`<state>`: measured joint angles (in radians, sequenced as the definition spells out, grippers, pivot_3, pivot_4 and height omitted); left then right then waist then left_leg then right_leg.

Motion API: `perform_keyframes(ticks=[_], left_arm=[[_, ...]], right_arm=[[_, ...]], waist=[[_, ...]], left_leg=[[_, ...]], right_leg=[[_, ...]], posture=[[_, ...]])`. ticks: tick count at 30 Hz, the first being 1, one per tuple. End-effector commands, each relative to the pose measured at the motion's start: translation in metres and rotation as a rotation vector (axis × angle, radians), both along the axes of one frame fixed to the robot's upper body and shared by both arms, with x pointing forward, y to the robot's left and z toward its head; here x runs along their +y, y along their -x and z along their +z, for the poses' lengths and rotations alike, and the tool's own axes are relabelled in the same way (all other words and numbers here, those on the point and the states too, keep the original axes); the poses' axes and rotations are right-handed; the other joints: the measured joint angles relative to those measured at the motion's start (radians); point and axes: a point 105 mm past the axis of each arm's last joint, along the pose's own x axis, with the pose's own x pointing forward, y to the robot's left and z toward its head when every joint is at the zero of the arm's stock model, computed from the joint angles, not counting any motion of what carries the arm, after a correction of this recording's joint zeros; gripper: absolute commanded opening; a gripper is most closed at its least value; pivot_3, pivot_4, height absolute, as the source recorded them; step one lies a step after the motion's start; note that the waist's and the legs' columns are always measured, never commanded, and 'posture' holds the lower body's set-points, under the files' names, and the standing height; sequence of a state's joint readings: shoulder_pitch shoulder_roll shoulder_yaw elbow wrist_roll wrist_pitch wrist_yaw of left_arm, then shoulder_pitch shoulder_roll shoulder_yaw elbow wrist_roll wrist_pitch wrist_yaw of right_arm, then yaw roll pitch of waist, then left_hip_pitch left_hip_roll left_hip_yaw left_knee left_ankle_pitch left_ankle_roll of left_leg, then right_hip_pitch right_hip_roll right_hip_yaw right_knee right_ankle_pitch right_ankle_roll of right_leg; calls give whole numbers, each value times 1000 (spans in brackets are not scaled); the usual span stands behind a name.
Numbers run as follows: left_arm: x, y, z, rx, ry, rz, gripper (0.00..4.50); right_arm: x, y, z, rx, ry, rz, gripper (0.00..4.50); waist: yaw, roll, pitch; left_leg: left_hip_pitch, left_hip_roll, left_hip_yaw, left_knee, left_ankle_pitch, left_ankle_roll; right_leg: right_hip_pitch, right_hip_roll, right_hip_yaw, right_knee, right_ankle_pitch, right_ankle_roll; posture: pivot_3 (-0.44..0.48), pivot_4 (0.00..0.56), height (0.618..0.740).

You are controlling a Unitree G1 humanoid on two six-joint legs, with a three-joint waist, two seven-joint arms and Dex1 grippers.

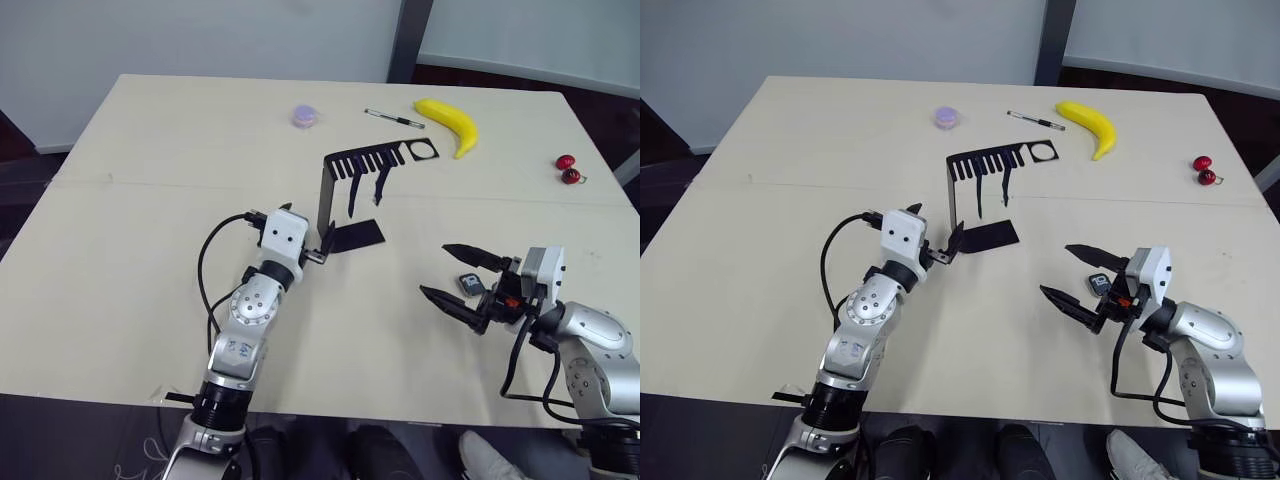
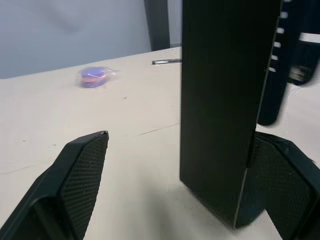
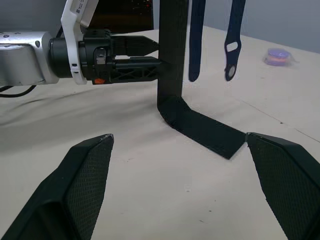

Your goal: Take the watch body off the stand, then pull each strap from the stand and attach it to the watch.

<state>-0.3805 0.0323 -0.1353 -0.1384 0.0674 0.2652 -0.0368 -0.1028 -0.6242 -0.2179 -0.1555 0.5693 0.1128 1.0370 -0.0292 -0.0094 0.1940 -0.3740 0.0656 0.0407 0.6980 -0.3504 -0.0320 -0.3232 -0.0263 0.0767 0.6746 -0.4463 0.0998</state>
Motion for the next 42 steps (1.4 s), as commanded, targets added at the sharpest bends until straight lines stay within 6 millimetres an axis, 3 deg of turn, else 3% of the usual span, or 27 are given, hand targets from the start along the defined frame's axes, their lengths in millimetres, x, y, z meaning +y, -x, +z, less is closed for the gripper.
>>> perform_keyframes(ticks=[1,15,23,27,33,37,40,42], left_arm=[[-1,2,14,-61,0,-7,4500],[-15,-14,31,-100,-22,-44,4500],[-22,-15,28,-77,-11,-49,4500],[-33,-17,30,-77,-1,-88,3145],[-38,-20,30,-79,-24,-93,50],[-34,-19,29,-74,-31,-77,50],[-32,-18,30,-74,-32,-58,50],[-27,-20,31,-68,-23,-14,50]], right_arm=[[1,2,9,-40,2,-1,4482],[3,2,10,-44,-5,-12,4482],[3,1,11,-56,-10,-31,4482],[2,2,9,-56,-13,-50,4500],[5,3,11,-76,-39,-93,4500],[22,7,21,-111,-60,-70,4500],[33,-3,19,-40,-35,-169,4500],[47,-4,31,-72,-101,-185,4500]], waist=[[1,0,0],[1,0,0],[1,0,0],[1,0,0],[1,0,0],[-1,0,0],[-2,0,0],[-1,0,0]], left_leg=[[0,0,0,0,0,0],[0,0,0,-1,0,0],[0,0,0,-1,0,0],[0,0,0,-1,0,0],[-1,0,0,-1,0,0],[-1,0,0,-1,0,0],[-1,1,0,-1,0,0],[-1,1,0,-1,0,0]], right_leg=[[0,0,0,0,0,0],[0,0,-1,0,0,0],[-1,0,-1,0,0,0],[-1,0,-1,-1,0,0],[-1,0,-1,-1,0,0],[-2,0,0,-1,0,0],[-2,0,0,0,0,0],[-2,0,1,0,0,0]], posture=[[0,150,740],[0,150,740],[0,150,740],[0,150,740],[0,150,740],[0,150,740],[0,150,740],[0,150,740]])
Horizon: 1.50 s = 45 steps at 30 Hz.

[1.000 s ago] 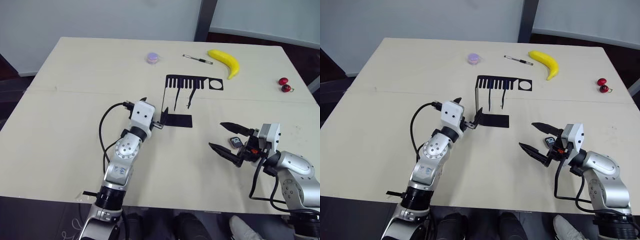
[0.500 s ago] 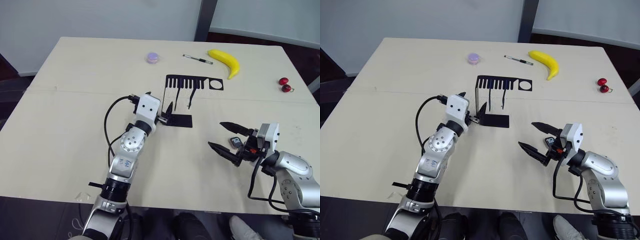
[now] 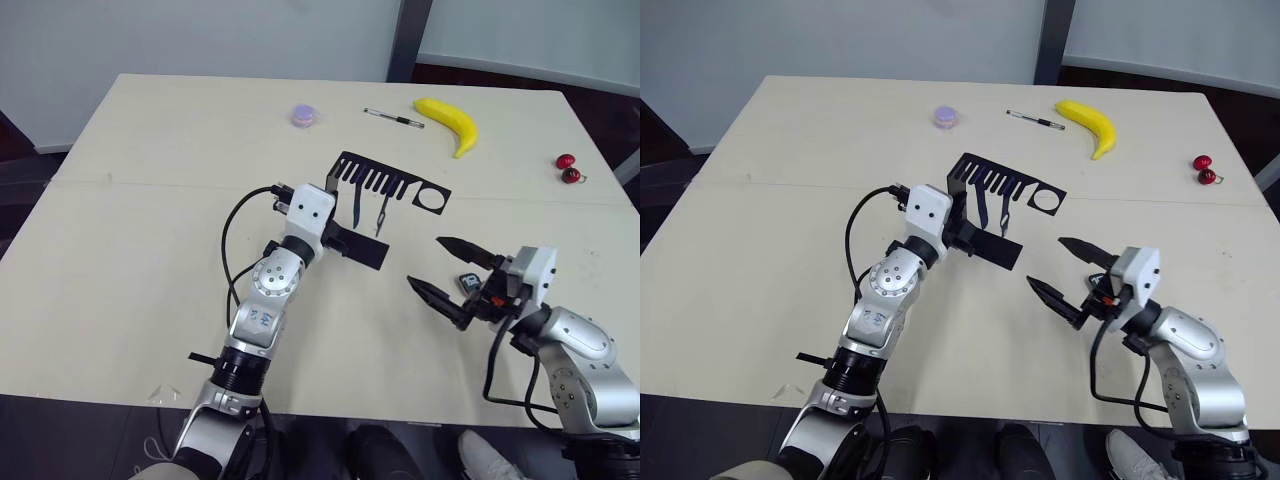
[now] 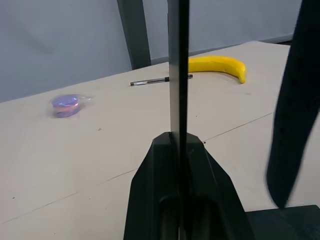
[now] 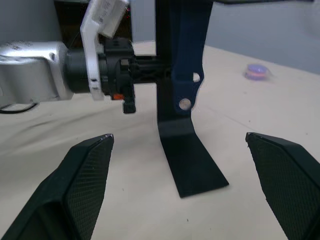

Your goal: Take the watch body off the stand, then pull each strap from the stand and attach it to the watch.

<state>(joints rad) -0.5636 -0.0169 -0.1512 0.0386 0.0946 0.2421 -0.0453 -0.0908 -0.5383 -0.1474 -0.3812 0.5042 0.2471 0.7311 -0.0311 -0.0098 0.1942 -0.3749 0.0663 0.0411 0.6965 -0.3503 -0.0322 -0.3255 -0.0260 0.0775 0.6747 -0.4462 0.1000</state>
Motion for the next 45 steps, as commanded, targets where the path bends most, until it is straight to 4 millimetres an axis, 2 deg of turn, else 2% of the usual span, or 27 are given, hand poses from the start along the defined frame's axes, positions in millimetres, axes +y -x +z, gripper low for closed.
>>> perform_keyframes(ticks=[1,7,12,16,20,28,31,39,45], left_arm=[[9,2,12,-42,9,79,50],[26,-4,10,-10,35,222,50],[27,-5,9,-1,49,260,50],[19,-3,7,9,51,223,50],[20,-4,8,9,52,221,50],[21,-6,9,3,47,212,50],[19,-5,8,5,45,204,0],[17,-4,7,12,38,191,0],[19,-5,7,11,40,196,0]], right_arm=[[21,1,26,-72,-91,-40,4500],[57,-5,39,-109,-159,-120,4500],[79,-15,43,-107,-195,-165,4500],[76,-43,39,-91,-209,-311,4500],[74,-58,41,-108,-210,-352,4500],[81,-67,48,-137,-243,-351,4500],[85,-67,48,-138,-247,-331,3740],[94,-64,47,-136,-270,-304,46],[98,-57,54,-201,-248,-255,46]], waist=[[0,0,0],[0,0,0],[-4,0,0],[-6,-2,-1],[-8,-3,-2],[-23,-3,-2],[-24,-3,-2],[-24,-3,-2],[-24,-3,-2]], left_leg=[[0,0,0,0,0,0],[-1,0,0,0,0,0],[-1,0,0,0,0,0],[-2,-1,1,-1,0,-1],[-2,-1,4,-1,0,-1],[-3,-1,5,-1,0,-1],[-3,-1,5,-1,0,-1],[-3,-1,5,-1,0,-1],[-3,-1,5,-1,0,-1]], right_leg=[[0,0,0,0,0,0],[-3,0,1,2,0,0],[-5,0,2,4,0,0],[-10,-1,2,6,0,0],[-15,-2,3,15,0,0],[-16,-2,3,15,0,0],[-16,-2,3,16,0,0],[-16,-2,3,16,0,0],[-16,-3,3,15,0,0]], posture=[[0,150,740],[0,150,740],[0,150,740],[0,150,740],[0,150,740],[0,150,740],[0,150,740],[0,150,740],[0,150,740]])
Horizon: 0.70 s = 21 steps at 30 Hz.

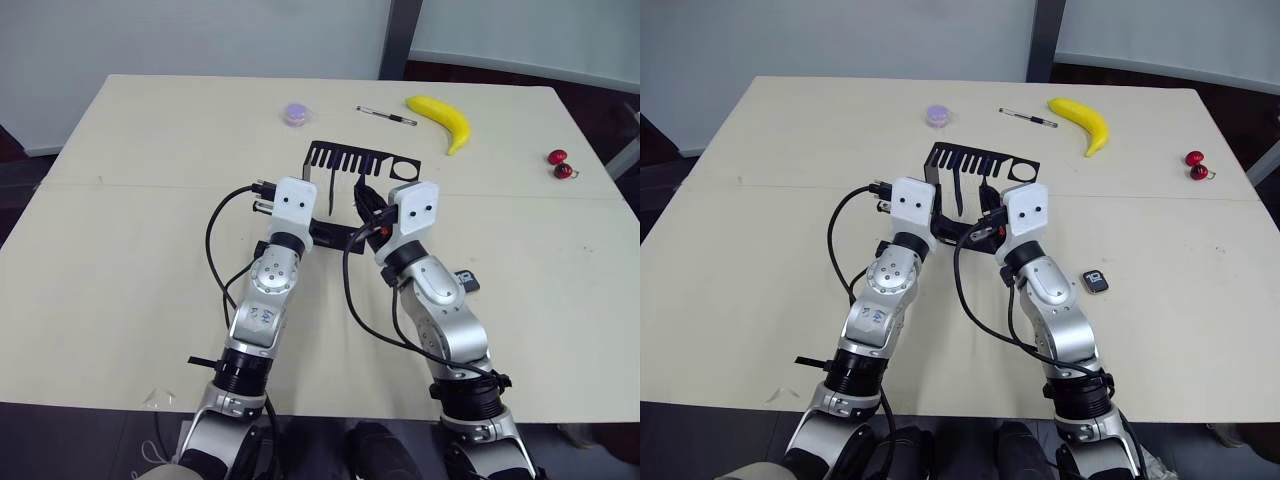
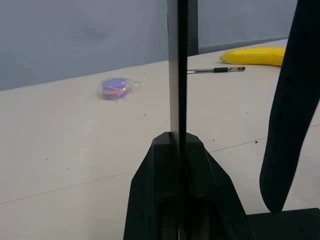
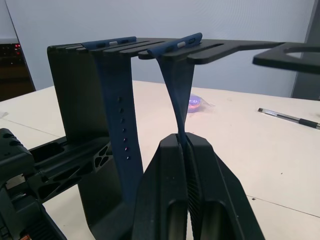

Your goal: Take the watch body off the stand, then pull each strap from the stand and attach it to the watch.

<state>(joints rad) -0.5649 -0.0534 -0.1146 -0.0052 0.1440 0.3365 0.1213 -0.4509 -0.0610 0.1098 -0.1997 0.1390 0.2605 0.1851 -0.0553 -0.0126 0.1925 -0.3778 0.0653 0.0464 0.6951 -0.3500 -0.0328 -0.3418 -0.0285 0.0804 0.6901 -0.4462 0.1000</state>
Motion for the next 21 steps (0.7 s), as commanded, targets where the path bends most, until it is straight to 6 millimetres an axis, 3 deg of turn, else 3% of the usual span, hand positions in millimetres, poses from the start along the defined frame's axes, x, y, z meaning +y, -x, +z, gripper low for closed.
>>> perform_keyframes(ticks=[1,8,21], left_arm=[[-3,1,3,-9,-6,-13,0],[-2,0,4,-11,3,-17,0],[2,-3,0,8,9,-1,0]], right_arm=[[6,14,22,-143,41,45,46],[9,28,31,-303,190,38,46],[-11,42,11,-289,266,9,46]], waist=[[0,0,0],[-1,0,0],[1,0,0]], left_leg=[[0,0,0,0,0,0],[-1,0,0,0,0,0],[-1,0,0,0,0,0]], right_leg=[[0,0,0,0,0,0],[0,0,0,0,0,0],[0,0,1,-1,0,0]], posture=[[0,150,740],[0,150,740],[0,150,740]])
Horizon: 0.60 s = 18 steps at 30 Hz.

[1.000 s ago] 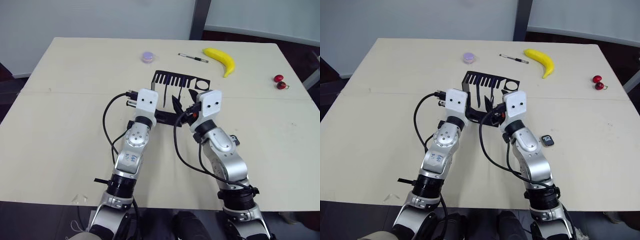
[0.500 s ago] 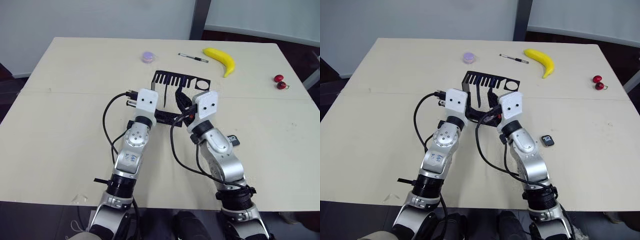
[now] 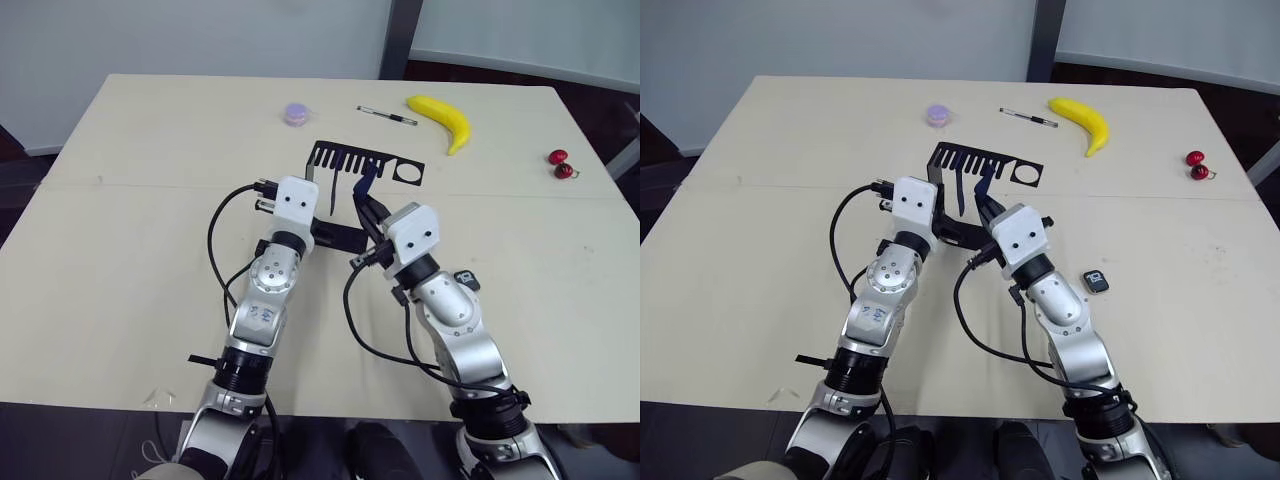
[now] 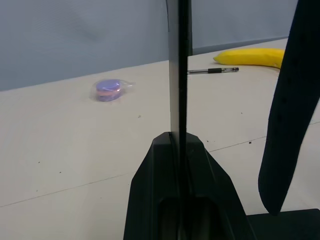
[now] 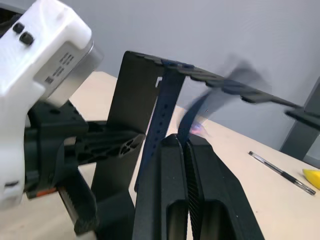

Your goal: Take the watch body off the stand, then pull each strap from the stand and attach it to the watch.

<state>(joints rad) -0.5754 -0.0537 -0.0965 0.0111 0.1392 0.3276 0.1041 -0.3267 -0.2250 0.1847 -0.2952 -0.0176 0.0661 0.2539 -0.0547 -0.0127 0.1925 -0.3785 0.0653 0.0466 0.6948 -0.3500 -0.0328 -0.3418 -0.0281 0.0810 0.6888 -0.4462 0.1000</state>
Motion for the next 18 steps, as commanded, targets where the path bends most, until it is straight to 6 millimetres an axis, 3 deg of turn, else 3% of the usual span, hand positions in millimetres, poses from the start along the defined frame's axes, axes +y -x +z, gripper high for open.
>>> perform_keyframes(ticks=[1,9,10,12,18], left_arm=[[1,-1,-1,8,4,8,0],[-3,1,-4,31,9,-46,0],[-3,2,-6,45,5,-57,641],[-1,5,-11,64,-2,-62,1379],[17,24,-24,102,-16,-125,4432]], right_arm=[[-2,14,14,-76,3,24,46],[-11,27,-1,-19,8,66,46],[-16,28,-4,0,2,67,0],[-25,27,-9,24,2,70,0],[-46,23,-12,86,3,130,0]], waist=[[0,0,0],[0,0,0],[1,0,0],[1,0,0],[-3,-1,0]], left_leg=[[0,0,0,0,0,0],[0,0,0,0,0,0],[0,0,1,0,0,0],[0,0,1,0,0,0],[0,1,2,-1,0,0]], right_leg=[[0,0,0,0,0,0],[0,0,1,0,0,0],[0,0,1,0,0,0],[0,0,1,0,0,0],[-1,2,2,-1,0,0]], posture=[[0,150,740],[0,150,740],[0,150,740],[0,150,740],[0,150,740]])
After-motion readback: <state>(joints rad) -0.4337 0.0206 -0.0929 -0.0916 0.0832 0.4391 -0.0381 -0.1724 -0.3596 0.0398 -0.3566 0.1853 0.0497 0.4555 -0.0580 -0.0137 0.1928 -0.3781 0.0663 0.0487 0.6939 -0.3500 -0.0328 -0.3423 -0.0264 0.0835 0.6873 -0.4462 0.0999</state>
